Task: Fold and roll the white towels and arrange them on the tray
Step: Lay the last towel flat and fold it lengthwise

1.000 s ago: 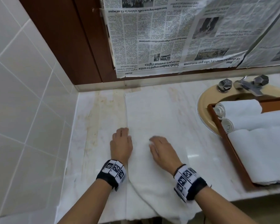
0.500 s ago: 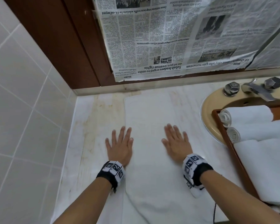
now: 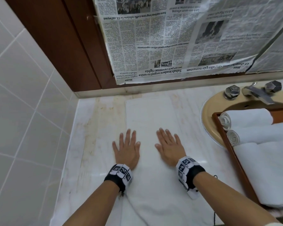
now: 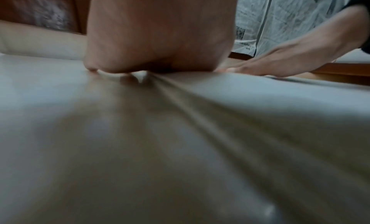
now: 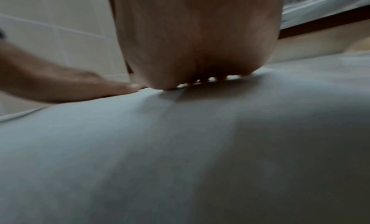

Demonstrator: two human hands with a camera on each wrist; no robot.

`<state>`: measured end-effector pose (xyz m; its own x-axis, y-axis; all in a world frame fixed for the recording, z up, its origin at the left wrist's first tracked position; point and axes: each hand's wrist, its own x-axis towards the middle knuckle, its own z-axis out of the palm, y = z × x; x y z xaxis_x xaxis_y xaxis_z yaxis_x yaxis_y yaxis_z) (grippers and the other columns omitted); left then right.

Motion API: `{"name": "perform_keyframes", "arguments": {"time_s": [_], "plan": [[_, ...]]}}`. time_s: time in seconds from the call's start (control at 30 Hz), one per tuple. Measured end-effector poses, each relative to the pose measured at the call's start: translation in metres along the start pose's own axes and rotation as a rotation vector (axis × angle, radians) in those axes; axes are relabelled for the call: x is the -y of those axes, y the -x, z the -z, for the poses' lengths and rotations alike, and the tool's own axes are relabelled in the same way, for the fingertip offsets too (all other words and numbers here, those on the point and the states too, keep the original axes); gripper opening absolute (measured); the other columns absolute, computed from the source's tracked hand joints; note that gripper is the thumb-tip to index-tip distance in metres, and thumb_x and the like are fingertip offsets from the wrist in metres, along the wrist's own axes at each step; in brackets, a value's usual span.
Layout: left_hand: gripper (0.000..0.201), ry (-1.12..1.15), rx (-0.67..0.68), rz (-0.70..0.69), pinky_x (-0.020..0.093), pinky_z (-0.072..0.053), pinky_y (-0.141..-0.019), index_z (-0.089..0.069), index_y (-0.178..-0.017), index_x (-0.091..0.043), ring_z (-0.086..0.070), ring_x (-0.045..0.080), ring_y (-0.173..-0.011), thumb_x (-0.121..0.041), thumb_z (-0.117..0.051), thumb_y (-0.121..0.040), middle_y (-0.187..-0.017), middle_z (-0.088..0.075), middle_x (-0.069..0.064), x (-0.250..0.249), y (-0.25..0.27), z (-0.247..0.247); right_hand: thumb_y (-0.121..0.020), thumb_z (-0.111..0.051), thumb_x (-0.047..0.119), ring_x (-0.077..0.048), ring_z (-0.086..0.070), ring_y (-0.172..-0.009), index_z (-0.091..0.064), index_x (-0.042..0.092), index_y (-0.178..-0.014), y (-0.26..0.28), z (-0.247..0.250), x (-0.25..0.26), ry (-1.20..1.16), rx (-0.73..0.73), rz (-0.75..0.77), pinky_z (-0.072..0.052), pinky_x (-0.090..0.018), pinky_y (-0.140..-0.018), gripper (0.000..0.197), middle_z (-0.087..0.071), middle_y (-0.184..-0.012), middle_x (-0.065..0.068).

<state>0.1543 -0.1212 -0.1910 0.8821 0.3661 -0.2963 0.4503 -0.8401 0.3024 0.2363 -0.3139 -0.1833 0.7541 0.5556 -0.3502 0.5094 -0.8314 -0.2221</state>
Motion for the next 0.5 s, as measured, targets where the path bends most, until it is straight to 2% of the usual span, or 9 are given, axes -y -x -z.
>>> {"name": "perform_keyframes", "arguments": {"time_s": [0.13, 0.2, 0.27, 0.33, 0.4, 0.5], "plan": [[0.057, -0.007, 0.008, 0.051, 0.054, 0.01, -0.121, 0.012, -0.157, -0.038, 0.018, 0.018, -0.152, -0.05, -0.008, -0.105, -0.16, 0.023, -0.018, 0.028, 0.01, 0.007, -0.104, -0.005, 0.046, -0.011, 0.018, -0.149, 0.015, 0.026, -0.156, 0.015, 0.008, -0.036, -0.076, -0.006, -0.143, 0.01, -0.042, -0.121, 0.059, 0.025, -0.159, 0.014], [0.057, 0.002, 0.011, 0.053, 0.056, 0.008, -0.12, 0.011, -0.157, -0.039, 0.017, 0.02, -0.152, -0.048, -0.011, -0.105, -0.161, 0.024, -0.018, 0.032, 0.017, 0.011, -0.101, 0.002, 0.044, -0.014, 0.015, -0.15, 0.009, 0.022, -0.157, 0.025, 0.01, -0.042, -0.065, -0.03, -0.185, 0.006, -0.044, -0.121, 0.061, 0.019, -0.162, 0.01], [0.056, 0.018, -0.018, 0.01, 0.058, 0.007, -0.119, 0.011, -0.156, -0.042, 0.016, 0.022, -0.152, -0.047, -0.013, -0.105, -0.161, 0.022, -0.02, 0.029, 0.026, 0.011, -0.091, 0.011, 0.047, -0.015, 0.014, -0.151, 0.005, 0.021, -0.158, 0.034, 0.01, -0.036, -0.035, -0.082, -0.14, 0.006, -0.043, -0.121, 0.072, 0.015, -0.163, 0.008], [0.055, 0.029, -0.023, -0.042, 0.057, 0.009, -0.118, 0.01, -0.155, -0.045, 0.017, 0.02, -0.152, -0.049, -0.013, -0.105, -0.161, 0.021, -0.021, 0.02, 0.031, 0.008, -0.086, 0.012, 0.052, -0.013, 0.015, -0.15, 0.005, 0.022, -0.157, 0.041, 0.005, -0.024, -0.046, -0.088, -0.043, 0.007, -0.041, -0.12, 0.078, 0.017, -0.162, 0.01], [0.055, 0.0, 0.0, -0.069, 0.057, 0.009, -0.119, 0.01, -0.156, -0.044, 0.018, 0.019, -0.152, -0.05, -0.012, -0.105, -0.162, 0.022, -0.019, 0.007, 0.033, 0.002, -0.086, 0.013, 0.061, -0.012, 0.017, -0.149, 0.009, 0.023, -0.156, 0.041, -0.004, -0.014, -0.064, -0.057, 0.018, 0.01, -0.038, -0.119, 0.08, 0.022, -0.159, 0.013], [0.056, -0.027, 0.034, -0.048, 0.058, 0.01, -0.119, 0.012, -0.156, -0.041, 0.02, 0.02, -0.151, -0.05, -0.01, -0.105, -0.161, 0.025, -0.016, -0.003, 0.03, -0.005, -0.077, 0.029, 0.067, -0.011, 0.021, -0.148, 0.018, 0.023, -0.154, 0.034, -0.012, -0.015, -0.002, -0.026, 0.017, 0.015, -0.037, -0.117, 0.088, 0.028, -0.157, 0.012]]}}
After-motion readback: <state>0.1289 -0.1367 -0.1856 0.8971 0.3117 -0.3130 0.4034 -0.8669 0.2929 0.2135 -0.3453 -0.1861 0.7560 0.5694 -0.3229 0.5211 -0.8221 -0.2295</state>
